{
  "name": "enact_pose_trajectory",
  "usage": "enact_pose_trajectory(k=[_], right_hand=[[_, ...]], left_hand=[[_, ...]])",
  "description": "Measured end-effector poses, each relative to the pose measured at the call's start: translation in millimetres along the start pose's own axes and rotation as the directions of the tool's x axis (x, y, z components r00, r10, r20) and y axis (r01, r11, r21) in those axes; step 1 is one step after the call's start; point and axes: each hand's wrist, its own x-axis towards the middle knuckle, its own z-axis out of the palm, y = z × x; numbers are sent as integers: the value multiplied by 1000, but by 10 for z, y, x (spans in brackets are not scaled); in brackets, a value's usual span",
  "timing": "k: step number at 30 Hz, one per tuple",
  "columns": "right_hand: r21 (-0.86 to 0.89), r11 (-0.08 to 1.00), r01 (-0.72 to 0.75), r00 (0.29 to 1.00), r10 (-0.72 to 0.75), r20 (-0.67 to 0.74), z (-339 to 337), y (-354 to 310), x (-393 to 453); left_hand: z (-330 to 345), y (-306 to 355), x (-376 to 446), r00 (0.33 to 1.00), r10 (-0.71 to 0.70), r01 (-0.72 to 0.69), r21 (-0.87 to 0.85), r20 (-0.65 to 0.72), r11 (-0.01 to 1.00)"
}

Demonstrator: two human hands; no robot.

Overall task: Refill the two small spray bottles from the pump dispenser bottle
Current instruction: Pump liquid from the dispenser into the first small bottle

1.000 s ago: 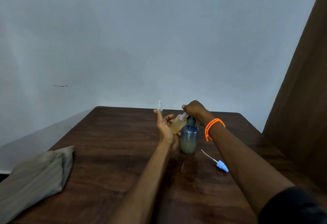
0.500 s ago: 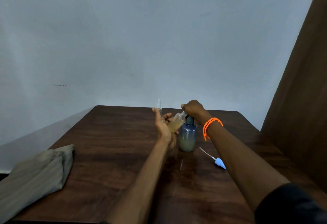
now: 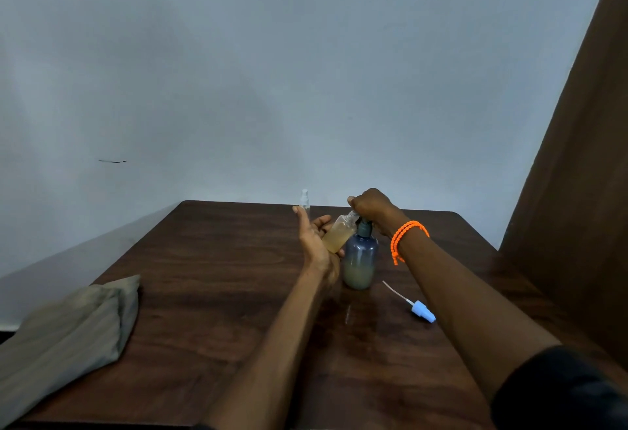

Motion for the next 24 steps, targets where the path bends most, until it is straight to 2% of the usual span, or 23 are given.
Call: enact_pose_trajectory(k=[19,24], right_hand=[[10,1000,17,1000,-17,-14,77,69,3],[-38,999,32,999,-33,-14,-8,-17,10]], left_hand=[[-26,7,41,1000,-6,6,24,-2,1000],[-1,36,8,1000,-10,10,12,16,1000]])
